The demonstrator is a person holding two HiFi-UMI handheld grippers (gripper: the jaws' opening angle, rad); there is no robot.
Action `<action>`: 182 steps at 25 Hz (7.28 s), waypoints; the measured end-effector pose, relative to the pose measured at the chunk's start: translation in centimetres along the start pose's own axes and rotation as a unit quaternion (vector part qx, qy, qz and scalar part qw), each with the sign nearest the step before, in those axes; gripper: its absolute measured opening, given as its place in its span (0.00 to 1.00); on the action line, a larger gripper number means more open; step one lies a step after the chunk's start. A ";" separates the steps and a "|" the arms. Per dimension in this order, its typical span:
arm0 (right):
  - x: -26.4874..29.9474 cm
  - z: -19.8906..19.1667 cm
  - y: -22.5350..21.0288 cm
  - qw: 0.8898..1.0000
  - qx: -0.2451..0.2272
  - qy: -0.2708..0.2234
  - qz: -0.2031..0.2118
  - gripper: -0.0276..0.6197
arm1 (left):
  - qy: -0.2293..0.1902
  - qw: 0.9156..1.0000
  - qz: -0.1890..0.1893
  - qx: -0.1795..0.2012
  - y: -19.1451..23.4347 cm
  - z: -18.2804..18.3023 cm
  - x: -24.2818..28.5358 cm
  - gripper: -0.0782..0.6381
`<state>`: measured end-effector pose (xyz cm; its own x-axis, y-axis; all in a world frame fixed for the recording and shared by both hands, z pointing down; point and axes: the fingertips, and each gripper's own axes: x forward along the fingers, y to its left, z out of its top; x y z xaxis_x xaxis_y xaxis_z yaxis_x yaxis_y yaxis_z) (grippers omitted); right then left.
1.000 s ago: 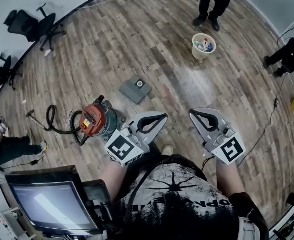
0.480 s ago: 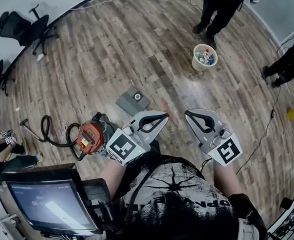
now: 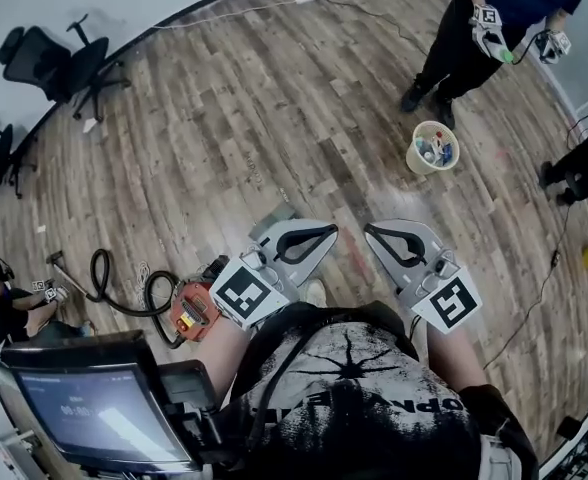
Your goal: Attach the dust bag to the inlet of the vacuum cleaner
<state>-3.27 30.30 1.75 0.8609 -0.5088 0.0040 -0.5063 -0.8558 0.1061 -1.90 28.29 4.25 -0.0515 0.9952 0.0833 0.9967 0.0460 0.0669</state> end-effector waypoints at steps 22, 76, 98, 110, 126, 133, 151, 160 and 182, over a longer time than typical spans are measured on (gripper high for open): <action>11.0 -2.9 -18.3 0.987 0.020 -0.019 0.155 0.05 | 0.020 0.987 0.142 -0.068 18.4 -0.4 9.9 0.11; 35.1 -2.1 -14.8 0.843 -0.025 -0.034 0.536 0.05 | -0.044 0.850 0.524 -0.023 36.9 2.1 -7.9 0.11; 40.6 -2.0 -10.9 0.590 0.005 -0.092 0.802 0.05 | -0.056 0.577 0.812 -0.071 35.2 1.0 -13.9 0.11; 35.8 -0.8 -2.5 0.515 0.004 -0.105 0.851 0.05 | -0.048 0.503 0.861 -0.059 26.1 0.2 -17.1 0.11; 23.2 -2.0 14.4 0.556 -0.042 -0.076 0.827 0.05 | 0.013 0.568 0.820 -0.078 8.2 -4.3 -21.6 0.11; 23.0 -3.5 15.2 0.520 -0.075 -0.058 0.849 0.05 | -0.021 0.535 0.840 -0.087 7.6 -5.5 -22.3 0.11; 26.6 -15.0 18.7 0.420 -0.149 -0.016 0.895 0.08 | -0.055 0.458 0.874 -0.155 10.0 -15.4 -27.0 0.11; 24.4 -40.3 19.4 0.278 -0.321 -0.011 0.905 0.29 | -0.039 0.469 0.864 -0.181 11.1 -31.4 -26.5 0.11; 27.0 -103.0 7.2 -0.016 -0.604 0.090 0.792 0.45 | -0.007 0.507 0.825 -0.249 21.4 -66.6 -22.0 0.11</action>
<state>21.55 20.06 105.05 -0.1163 0.3412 0.9328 0.4180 0.8687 -0.2656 16.38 1.59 70.10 0.8305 -0.3559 0.4286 -0.4576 -0.8746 0.1605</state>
